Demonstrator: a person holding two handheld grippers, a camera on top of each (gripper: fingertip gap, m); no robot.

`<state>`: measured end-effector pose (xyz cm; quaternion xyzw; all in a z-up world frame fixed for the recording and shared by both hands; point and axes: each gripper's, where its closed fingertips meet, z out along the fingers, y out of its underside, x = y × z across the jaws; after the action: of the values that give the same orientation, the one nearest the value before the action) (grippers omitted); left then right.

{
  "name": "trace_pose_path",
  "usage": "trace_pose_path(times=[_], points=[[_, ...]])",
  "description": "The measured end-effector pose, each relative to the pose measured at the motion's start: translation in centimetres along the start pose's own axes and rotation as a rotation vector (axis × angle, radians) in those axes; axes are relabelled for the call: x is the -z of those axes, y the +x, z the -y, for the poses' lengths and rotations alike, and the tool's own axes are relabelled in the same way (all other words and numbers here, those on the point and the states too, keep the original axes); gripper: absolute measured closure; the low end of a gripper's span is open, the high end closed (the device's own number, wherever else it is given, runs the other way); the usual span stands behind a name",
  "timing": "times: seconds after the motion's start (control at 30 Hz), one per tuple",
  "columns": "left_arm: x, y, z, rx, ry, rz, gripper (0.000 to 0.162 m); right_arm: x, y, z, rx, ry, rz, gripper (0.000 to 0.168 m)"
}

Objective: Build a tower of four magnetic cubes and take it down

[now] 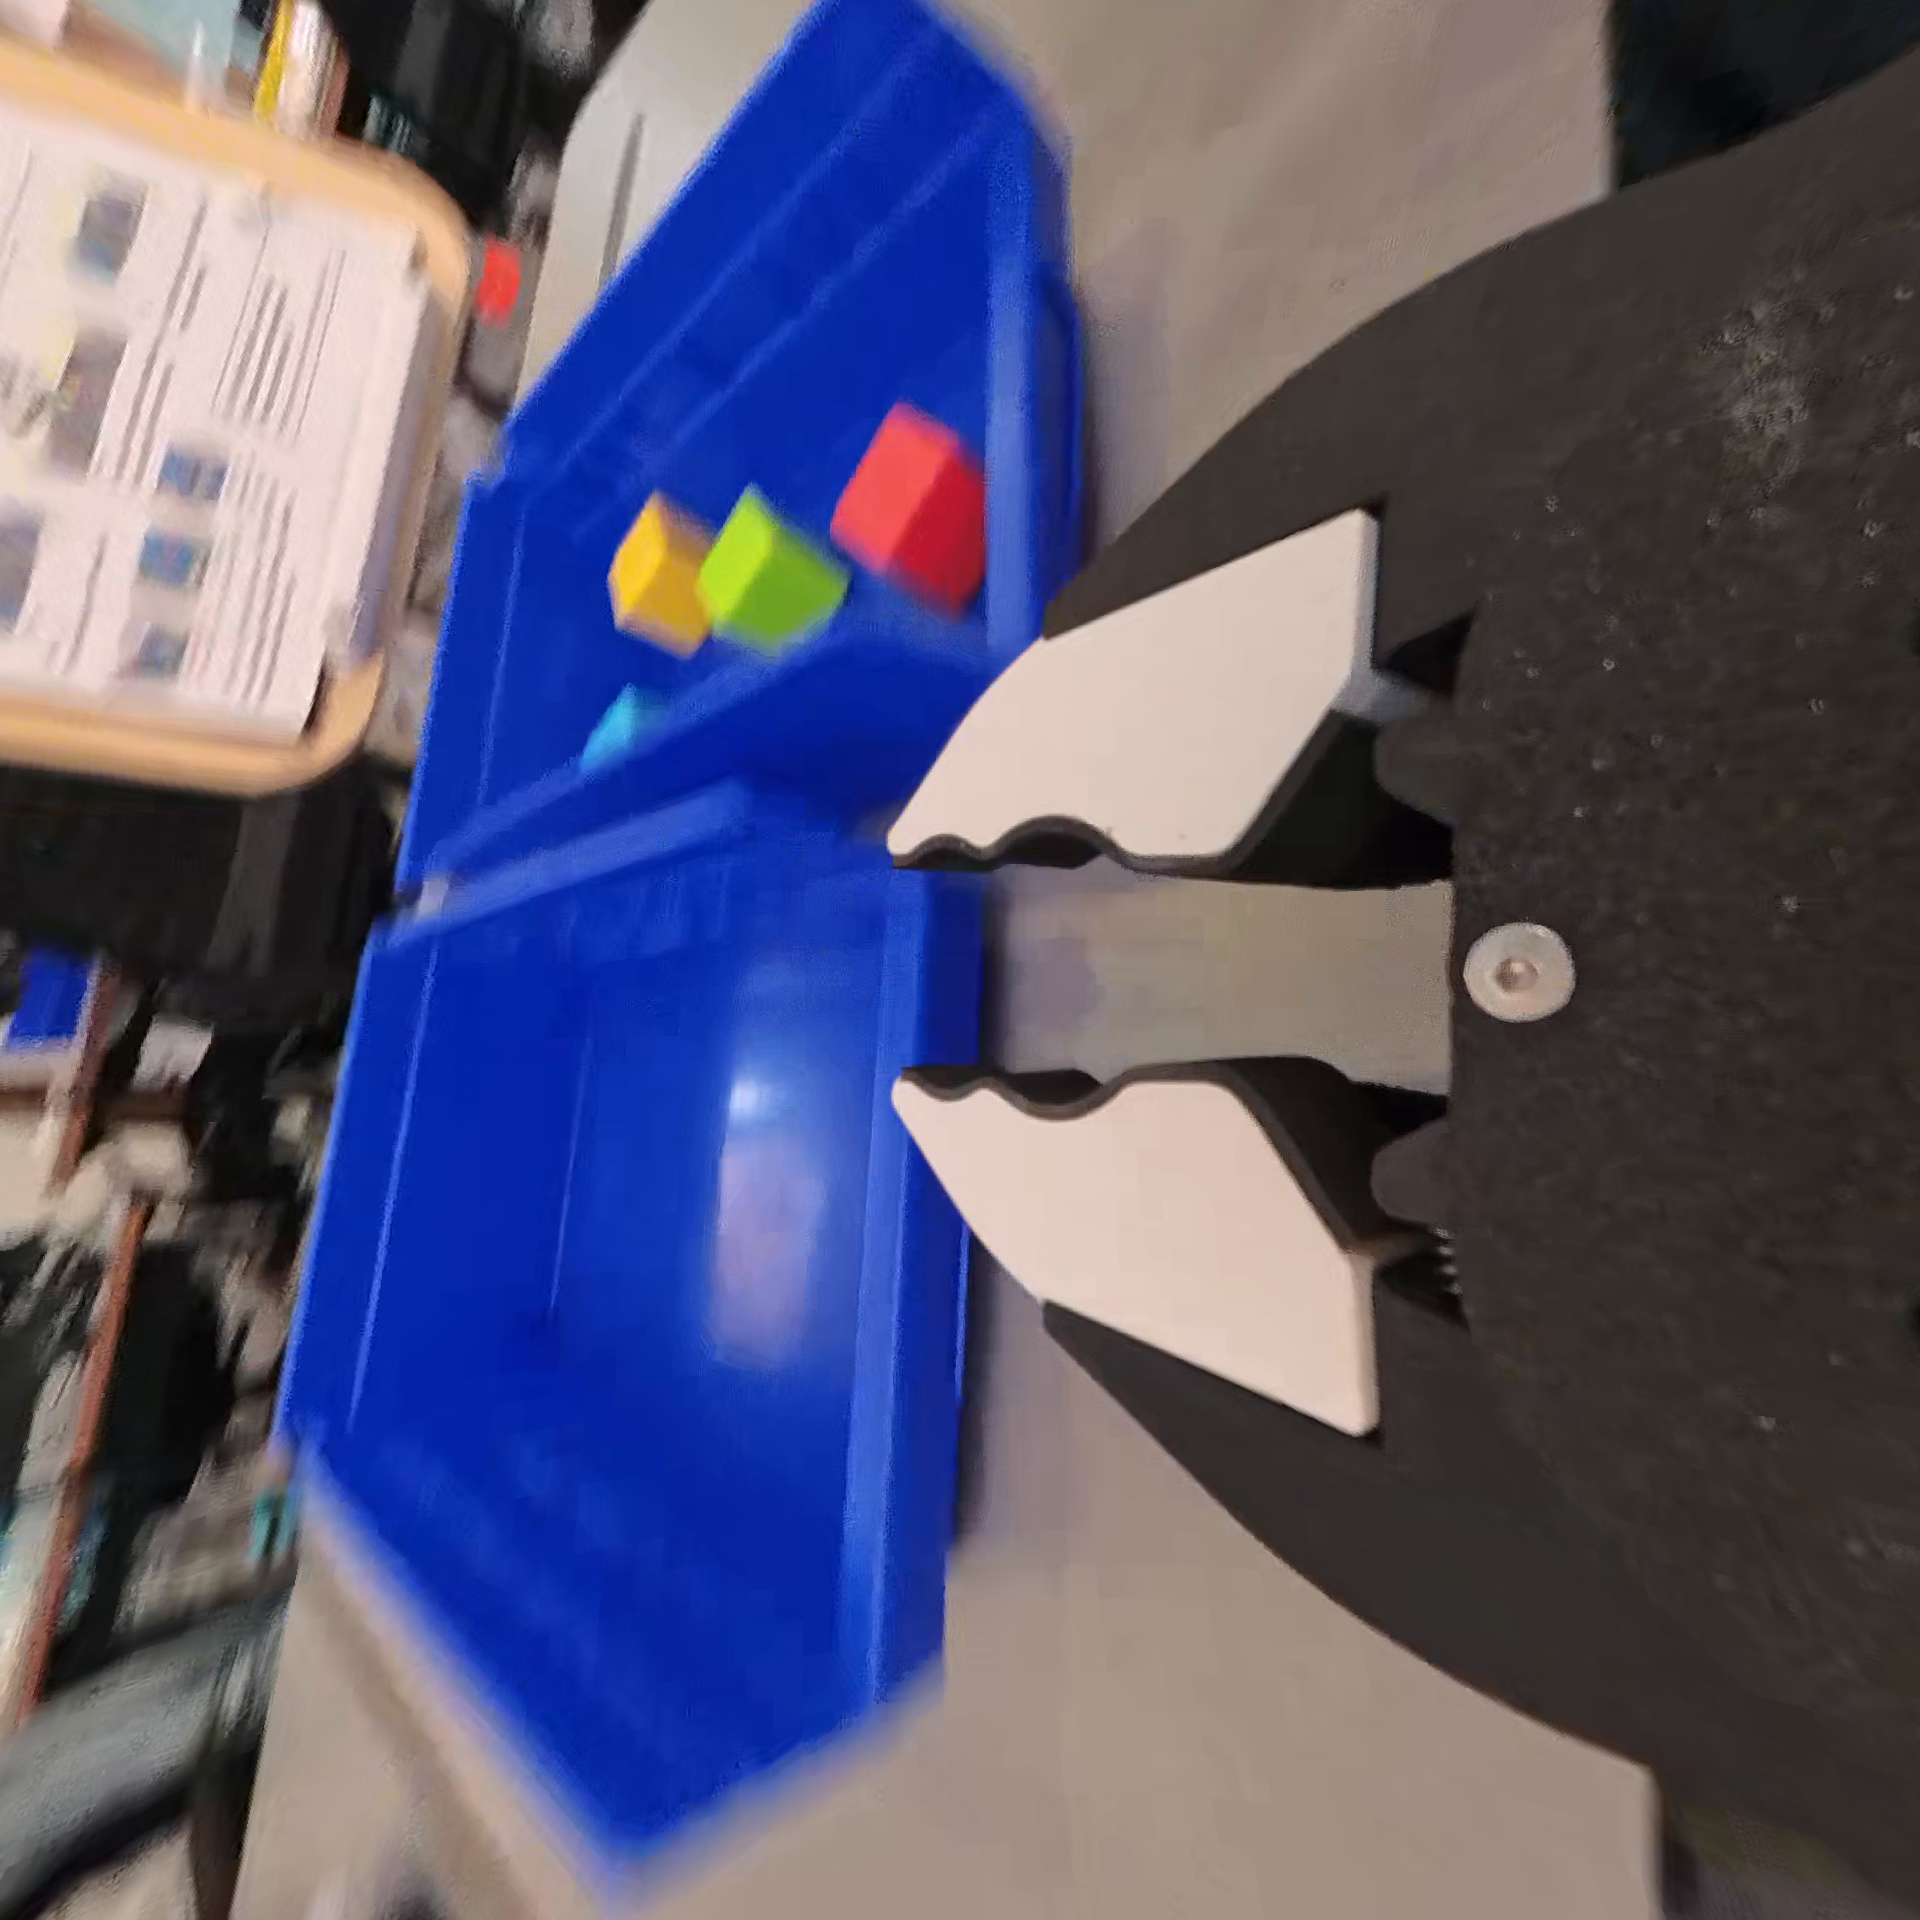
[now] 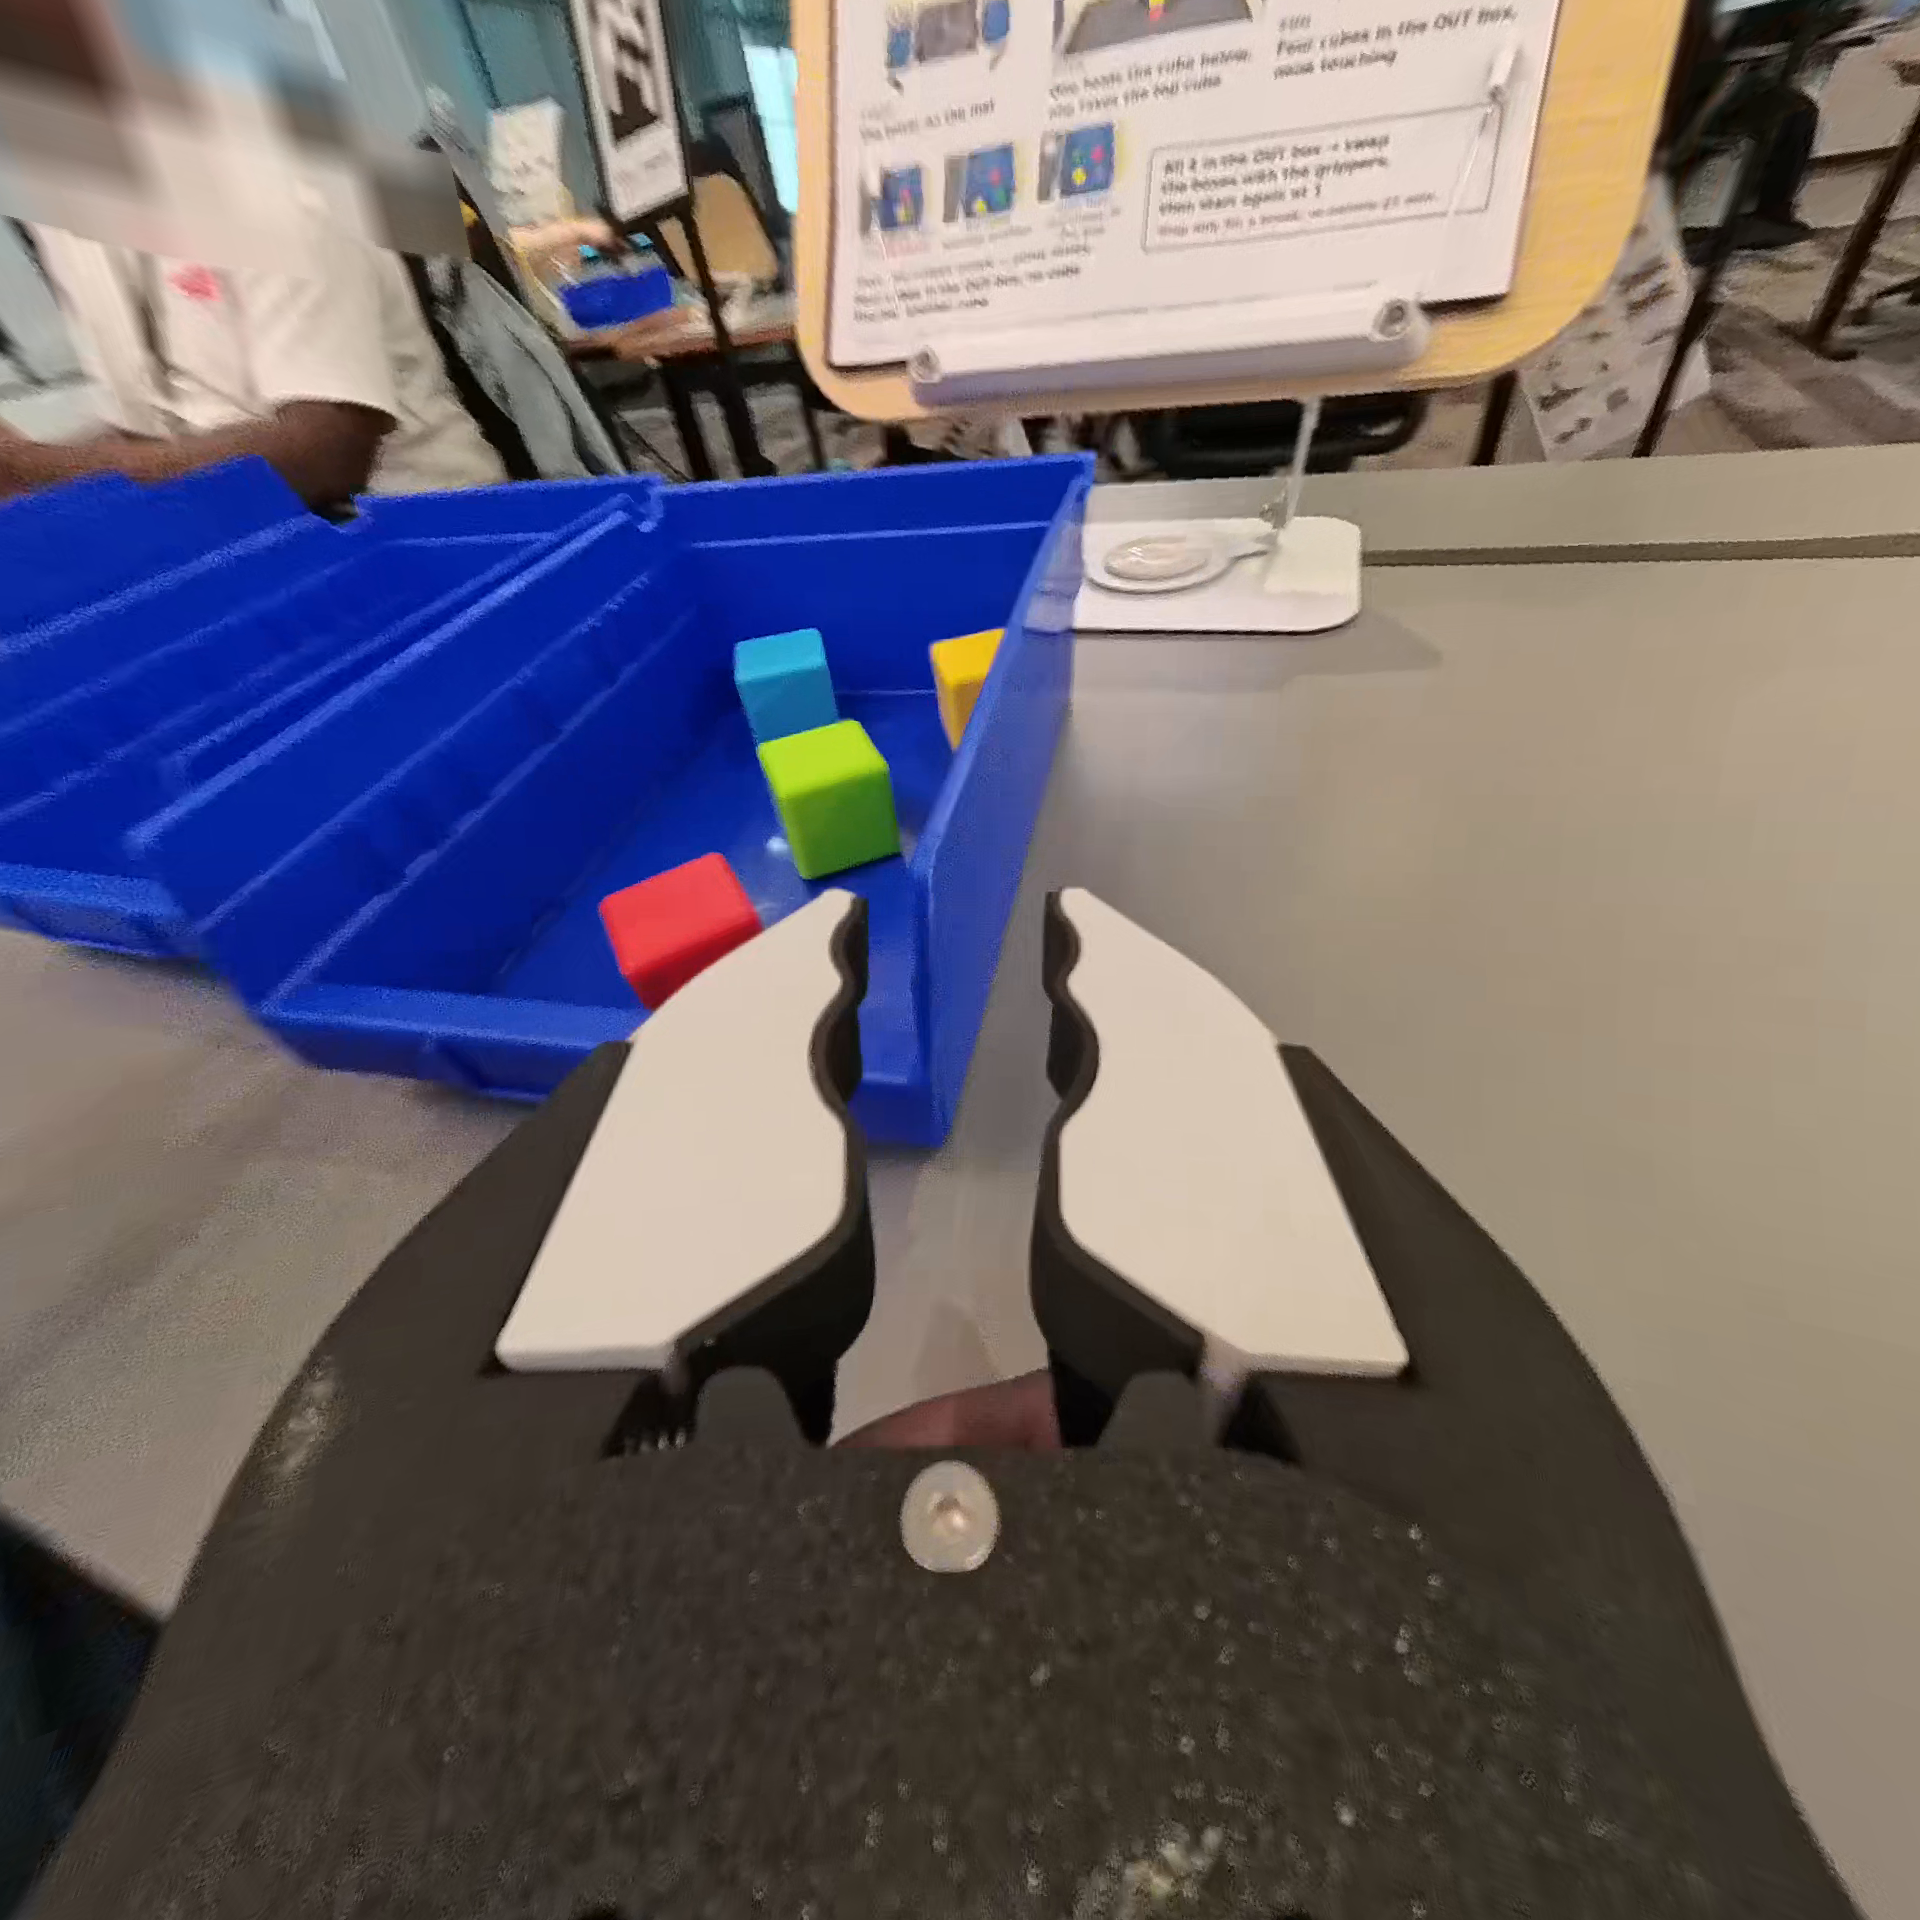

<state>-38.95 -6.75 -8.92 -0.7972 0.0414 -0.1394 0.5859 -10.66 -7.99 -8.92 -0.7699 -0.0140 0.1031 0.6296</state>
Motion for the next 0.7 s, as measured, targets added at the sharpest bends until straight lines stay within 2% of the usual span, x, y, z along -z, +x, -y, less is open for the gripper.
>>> trace_pose_path(times=[0.07, 0.1, 0.17, 0.23, 0.33, 0.37, 0.4, 0.43, 0.47, 0.6, 0.7], points=[[0.9, -6.4, 1.4, 0.027, 0.044, 0.121, 0.127, 1.1, -0.3, 0.1, -0.056, 0.013, 0.06, 0.14], [0.5, -9.2, 1.5, 0.052, 0.025, 0.149, 0.121, 1.3, -0.4, 0.3, -0.07, 0.031, 0.063, 0.141], [-1.3, -13.4, 0.6, 0.082, -0.094, 0.169, 0.1, 1.1, -0.9, 0.3, -0.033, 0.045, 0.058, 0.142], [-3.0, -16.4, 0.9, 0.057, -0.125, 0.214, 0.102, 0.7, -2.1, -0.5, 0.042, 0.014, 0.066, 0.143], [-5.5, -18.0, 2.0, 0.022, -0.129, 0.208, 0.097, 0.6, -4.8, -1.6, 0.063, -0.012, 0.133, 0.145], [-6.1, -18.1, 2.3, 0.022, -0.129, 0.201, 0.102, 0.6, -5.8, -2.0, 0.06, -0.021, 0.159, 0.146], [-6.6, -18.1, 2.5, 0.021, -0.125, 0.2, 0.118, 0.5, -6.7, -2.4, 0.062, -0.031, 0.181, 0.146], [-6.8, -18.2, 2.6, 0.01, -0.118, 0.205, 0.141, 0.5, -7.7, -2.8, 0.069, -0.04, 0.2, 0.146], [-7.0, -18.2, 2.6, -0.003, -0.115, 0.208, 0.154, 0.6, -8.7, -3.1, 0.083, -0.05, 0.218, 0.146], [-6.5, -17.1, 2.2, 0.028, -0.117, 0.17, 0.159, 0.7, -12.8, -4.2, 0.13, -0.081, 0.287, 0.146], [-4.8, -16.6, 1.6, 0.003, -0.123, 0.205, 0.16, 0.5, -15.9, -4.9, 0.159, -0.12, 0.321, 0.146]])
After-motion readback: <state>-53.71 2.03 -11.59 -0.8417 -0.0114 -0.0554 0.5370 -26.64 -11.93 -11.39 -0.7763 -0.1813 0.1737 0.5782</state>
